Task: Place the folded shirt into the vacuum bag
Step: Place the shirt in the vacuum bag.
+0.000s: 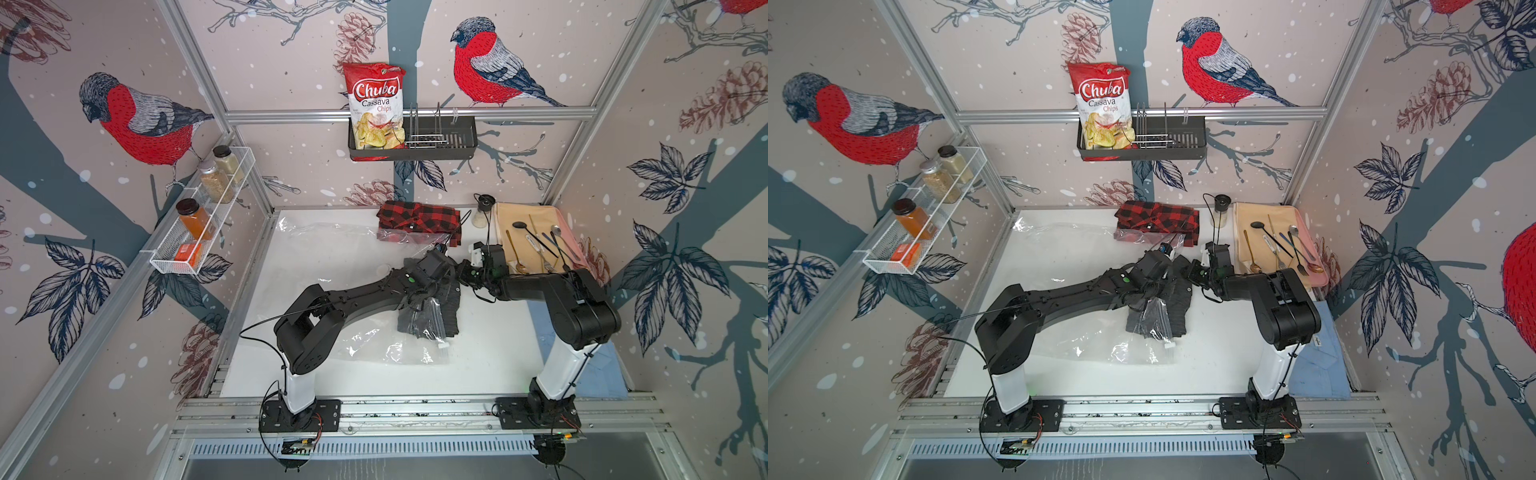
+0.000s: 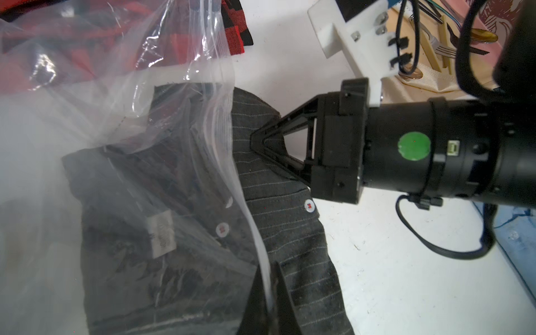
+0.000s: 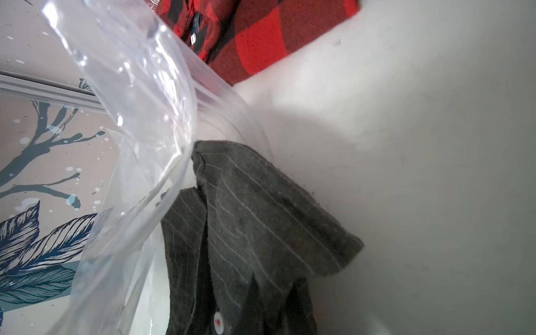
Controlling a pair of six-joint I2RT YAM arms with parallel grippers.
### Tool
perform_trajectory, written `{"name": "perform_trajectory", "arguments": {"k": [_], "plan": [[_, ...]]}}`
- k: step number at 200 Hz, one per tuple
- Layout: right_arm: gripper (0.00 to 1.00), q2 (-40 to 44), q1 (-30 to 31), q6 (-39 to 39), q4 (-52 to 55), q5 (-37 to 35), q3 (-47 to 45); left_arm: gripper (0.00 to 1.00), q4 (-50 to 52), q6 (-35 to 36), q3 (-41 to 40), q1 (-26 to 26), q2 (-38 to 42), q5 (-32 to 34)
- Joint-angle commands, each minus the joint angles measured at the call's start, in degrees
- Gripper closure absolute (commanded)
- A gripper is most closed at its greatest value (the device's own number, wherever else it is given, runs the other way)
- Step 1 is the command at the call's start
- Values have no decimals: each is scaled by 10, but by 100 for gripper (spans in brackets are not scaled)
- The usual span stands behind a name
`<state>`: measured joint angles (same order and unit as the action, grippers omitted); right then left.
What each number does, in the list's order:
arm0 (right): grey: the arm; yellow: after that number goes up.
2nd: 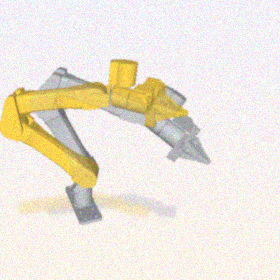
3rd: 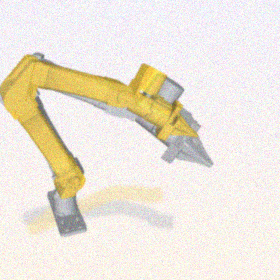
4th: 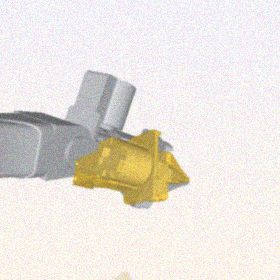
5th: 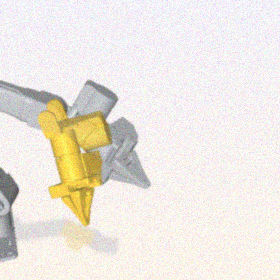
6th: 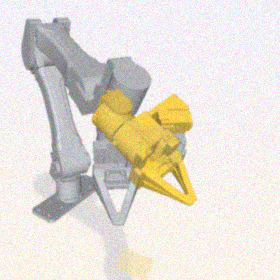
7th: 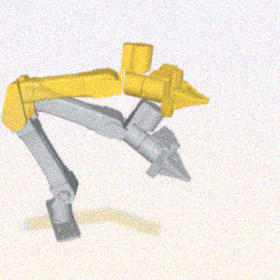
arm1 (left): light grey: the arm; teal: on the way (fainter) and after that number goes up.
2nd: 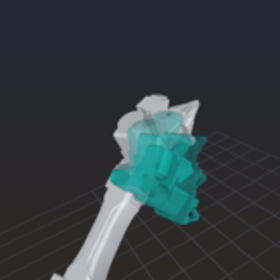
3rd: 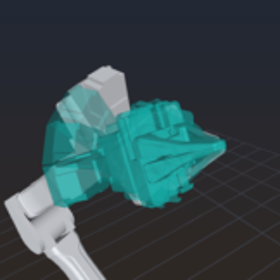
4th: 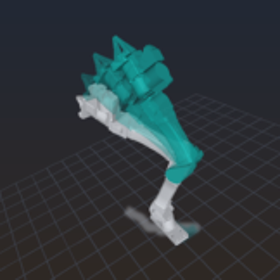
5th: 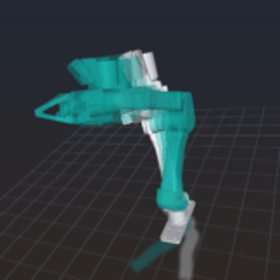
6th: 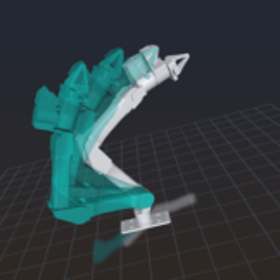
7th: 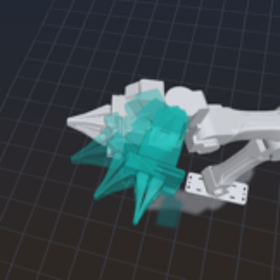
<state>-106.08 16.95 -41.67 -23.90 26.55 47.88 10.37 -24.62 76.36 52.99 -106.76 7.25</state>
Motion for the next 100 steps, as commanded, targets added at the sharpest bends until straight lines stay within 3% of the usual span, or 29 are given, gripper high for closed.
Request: {"name": "perform_trajectory", "arguments": {"k": [1, 32, 69, 100], "plan": [[92, -8, 2, -15, -22, 0, 21, 100, -29, 0, -7, -1, 3, -5], [90, 23, 4, 1, -21, 24, 4, 100, -41, -2, -12, -6, -1, 2], [91, 48, 20, 21, -37, 102, -29, 100, -52, 3, -15, -13, 0, 6], [91, 43, 51, 40, -18, 100, -20, 100, -74, 10, -21, -18, 4, -11]]}}
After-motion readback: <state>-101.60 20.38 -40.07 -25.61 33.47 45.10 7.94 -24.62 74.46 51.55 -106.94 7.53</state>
